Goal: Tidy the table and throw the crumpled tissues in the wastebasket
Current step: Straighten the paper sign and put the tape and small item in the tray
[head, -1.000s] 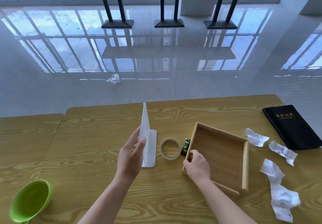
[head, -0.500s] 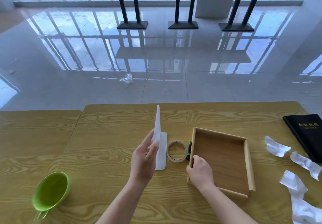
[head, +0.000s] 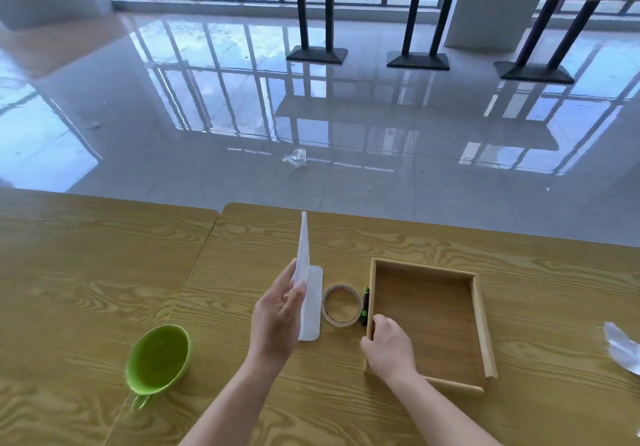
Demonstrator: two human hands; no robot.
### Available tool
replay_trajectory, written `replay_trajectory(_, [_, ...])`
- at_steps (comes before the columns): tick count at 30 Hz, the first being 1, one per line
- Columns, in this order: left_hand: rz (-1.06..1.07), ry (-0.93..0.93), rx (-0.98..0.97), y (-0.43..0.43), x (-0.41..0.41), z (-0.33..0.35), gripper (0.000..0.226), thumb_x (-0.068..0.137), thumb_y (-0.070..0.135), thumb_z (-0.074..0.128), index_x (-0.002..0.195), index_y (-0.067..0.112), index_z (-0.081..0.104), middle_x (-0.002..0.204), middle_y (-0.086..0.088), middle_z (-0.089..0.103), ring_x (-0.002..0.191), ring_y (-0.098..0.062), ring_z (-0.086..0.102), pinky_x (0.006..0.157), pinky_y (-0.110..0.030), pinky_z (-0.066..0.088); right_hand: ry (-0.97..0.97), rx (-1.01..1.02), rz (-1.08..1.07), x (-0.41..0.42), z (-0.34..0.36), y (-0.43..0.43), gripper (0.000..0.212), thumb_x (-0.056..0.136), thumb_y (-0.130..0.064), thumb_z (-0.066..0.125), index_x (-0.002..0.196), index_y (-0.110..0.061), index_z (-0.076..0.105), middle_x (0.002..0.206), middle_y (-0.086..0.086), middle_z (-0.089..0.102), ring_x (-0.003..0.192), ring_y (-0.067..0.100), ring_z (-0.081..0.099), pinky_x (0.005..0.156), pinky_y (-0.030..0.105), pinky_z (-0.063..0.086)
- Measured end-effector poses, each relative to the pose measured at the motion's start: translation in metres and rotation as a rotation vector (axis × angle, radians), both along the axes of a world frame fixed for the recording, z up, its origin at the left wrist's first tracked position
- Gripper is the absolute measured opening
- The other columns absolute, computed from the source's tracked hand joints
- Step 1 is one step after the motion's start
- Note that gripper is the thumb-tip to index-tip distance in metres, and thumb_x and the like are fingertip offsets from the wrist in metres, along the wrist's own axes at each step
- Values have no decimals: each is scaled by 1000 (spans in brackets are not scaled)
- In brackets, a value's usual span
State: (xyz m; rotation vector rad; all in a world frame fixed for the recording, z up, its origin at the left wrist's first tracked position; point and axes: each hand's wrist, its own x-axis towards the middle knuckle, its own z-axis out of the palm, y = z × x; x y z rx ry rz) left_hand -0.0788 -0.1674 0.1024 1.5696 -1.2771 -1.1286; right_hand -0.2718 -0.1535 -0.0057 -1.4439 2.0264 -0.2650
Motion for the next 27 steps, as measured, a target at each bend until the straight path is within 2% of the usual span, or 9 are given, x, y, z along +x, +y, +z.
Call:
replay_trajectory(3, [21,-46,-2,-9,19,1,39,100,31,50,136,47,51,95,37,67,83,3,64,81,-30,52,-7,-1,33,18,1,-13,6,90,-17,52,95,-14,54,94,1,56,86,20,56,75,31,46])
replay_trajectory(5, [37,-69,-2,-15,30,2,39,100,33,48,136,48,50,89,34,68,81,-6,65,78,-34,53,-6,-8,54,31,1,-22,4,89,-17,52,93,-14,52,94,2,56,86,21,55,73,31,43])
replay_trajectory(9, [55,-72,-21,-31,48,5,39,98,37,47,136,48,51,89,26,69,75,-12,64,75,-40,53,2,-6,83,53,1,-42,4,90,-18,52,90,-15,49,93,2,55,85,21,53,72,30,39])
replay_trajectory(11, [60,-75,-25,-40,57,6,39,98,37,47,136,46,51,97,29,69,78,-9,65,75,-35,53,4,-5,87,63,1,-53,5,90,-19,52,91,-16,48,94,1,54,85,21,52,72,30,38])
replay_trajectory(15, [70,-83,-27,-59,76,4,39,101,32,47,138,43,51,109,20,70,82,-5,65,78,-34,53,7,-6,90,81,0,-72,7,90,-19,53,92,-17,47,94,0,53,84,20,50,72,29,37])
replay_trajectory(19, [69,-53,-32,-78,92,2,38,100,32,48,136,43,53,102,18,70,94,0,63,87,-35,52,19,-10,84,97,0,-91,8,90,-20,53,92,-17,46,94,0,52,83,20,49,73,29,37])
replay_trajectory(22, [76,-39,-32,-92,103,-1,39,98,36,48,136,44,53,103,23,68,95,-3,64,86,-37,53,26,-18,73,108,-1,-104,8,90,-20,54,95,-16,49,94,0,53,83,19,50,72,28,38])
replay_trajectory(27, [104,-38,-37,-114,123,-4,38,100,32,49,137,42,53,101,30,67,91,11,61,81,-28,52,32,-11,80,127,-1,-124,16,90,-20,55,104,-12,55,99,2,58,87,20,54,74,30,43])
